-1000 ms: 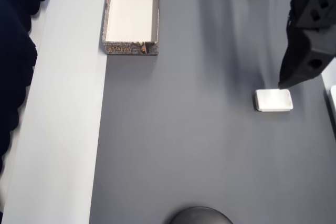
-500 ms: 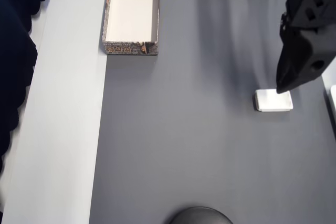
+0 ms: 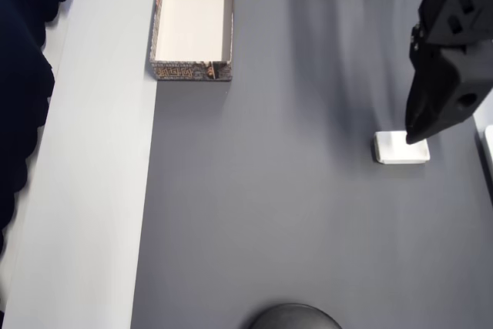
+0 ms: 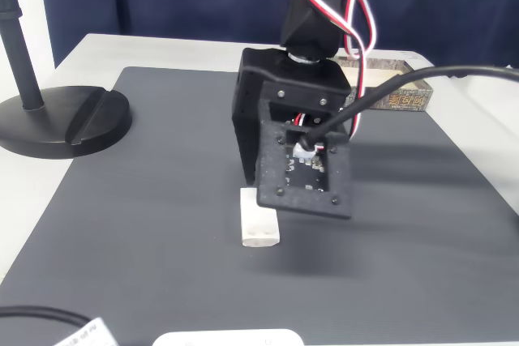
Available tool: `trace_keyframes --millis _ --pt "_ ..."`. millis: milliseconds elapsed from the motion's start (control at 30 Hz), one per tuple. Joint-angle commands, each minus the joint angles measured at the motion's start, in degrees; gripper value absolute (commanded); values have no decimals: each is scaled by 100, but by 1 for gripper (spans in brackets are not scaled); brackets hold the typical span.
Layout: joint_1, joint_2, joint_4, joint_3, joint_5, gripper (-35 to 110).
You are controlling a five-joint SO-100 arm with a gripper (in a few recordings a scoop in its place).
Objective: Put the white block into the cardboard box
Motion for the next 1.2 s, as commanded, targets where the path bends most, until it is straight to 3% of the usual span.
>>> trace_keyframes --millis 0,467,1167 --pt "-35 9 79 -220 62 -2" --pt "-114 -53 202 -237 132 11" --pt "-149 -79 334 -246 158 16"
